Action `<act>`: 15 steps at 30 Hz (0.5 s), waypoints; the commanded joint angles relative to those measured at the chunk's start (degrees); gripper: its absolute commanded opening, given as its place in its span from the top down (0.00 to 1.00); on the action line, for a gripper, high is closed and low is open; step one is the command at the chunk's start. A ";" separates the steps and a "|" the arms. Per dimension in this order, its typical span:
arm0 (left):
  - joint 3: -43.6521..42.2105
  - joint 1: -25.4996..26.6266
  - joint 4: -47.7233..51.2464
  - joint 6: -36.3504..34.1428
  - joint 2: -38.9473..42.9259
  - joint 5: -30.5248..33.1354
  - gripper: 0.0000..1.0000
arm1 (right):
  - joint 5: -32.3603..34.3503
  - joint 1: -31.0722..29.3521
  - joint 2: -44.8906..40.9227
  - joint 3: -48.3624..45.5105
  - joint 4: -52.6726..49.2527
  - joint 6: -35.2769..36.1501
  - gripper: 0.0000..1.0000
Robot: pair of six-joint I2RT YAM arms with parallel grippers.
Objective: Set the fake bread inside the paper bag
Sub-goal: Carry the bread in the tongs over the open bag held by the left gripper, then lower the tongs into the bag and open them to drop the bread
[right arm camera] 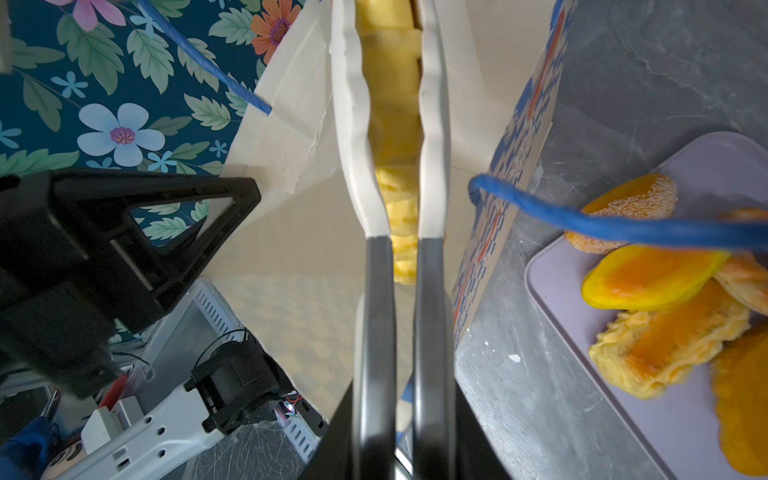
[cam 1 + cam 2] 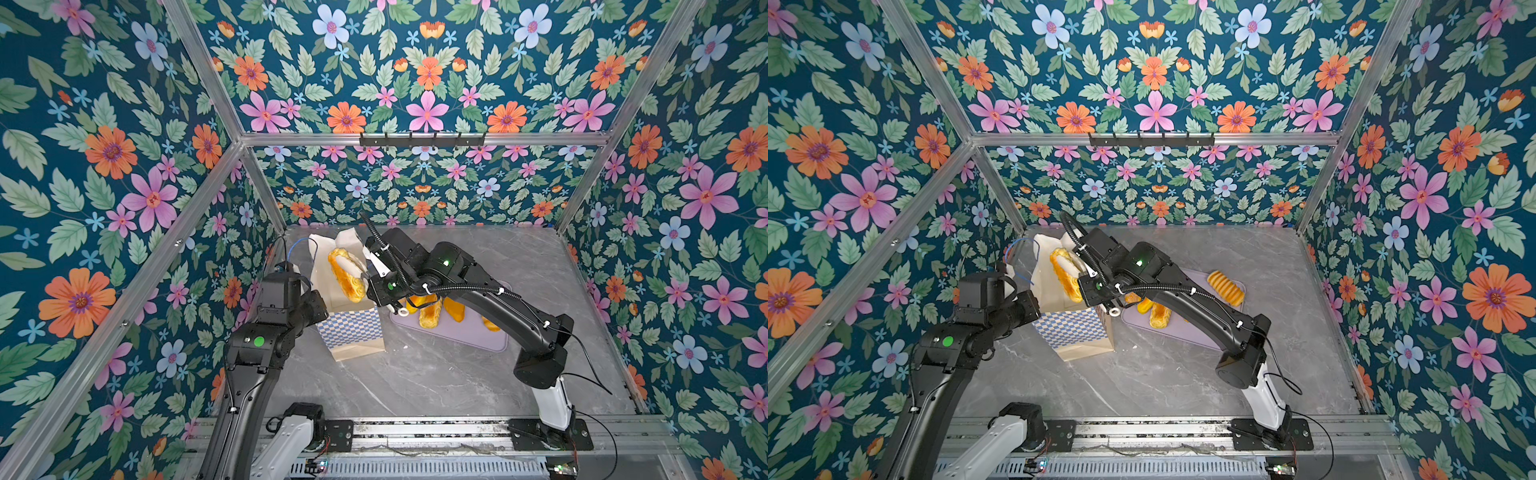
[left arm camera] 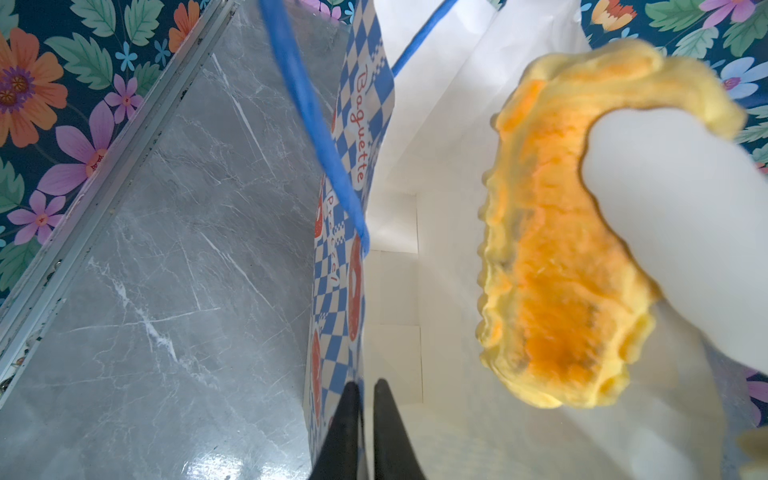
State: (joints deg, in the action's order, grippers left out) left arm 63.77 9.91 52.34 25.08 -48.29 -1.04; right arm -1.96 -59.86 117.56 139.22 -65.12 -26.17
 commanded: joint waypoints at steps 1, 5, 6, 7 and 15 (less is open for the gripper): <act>0.07 0.02 -0.74 -0.12 0.13 -0.01 0.88 | 0.48 -0.26 -0.90 0.18 0.97 0.86 0.68; 0.08 0.00 -0.63 -0.04 0.22 -0.02 0.88 | 0.46 -0.38 -1.15 0.39 1.16 0.87 0.62; 0.13 0.01 -0.62 -0.03 0.30 -0.02 0.88 | 0.54 -0.44 -1.19 0.37 1.14 0.87 0.61; 0.06 -0.02 -0.52 -0.03 0.30 -0.01 0.88 | 0.55 -0.44 -1.20 0.43 1.14 0.85 0.60; 0.06 0.02 -0.48 -0.03 0.39 0.03 0.88 | 0.62 -0.53 -1.46 0.77 1.15 0.80 0.56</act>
State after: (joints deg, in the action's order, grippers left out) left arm 63.77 9.91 52.34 25.10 -47.99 -1.04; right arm -1.78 -60.25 116.73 139.44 -65.12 -25.41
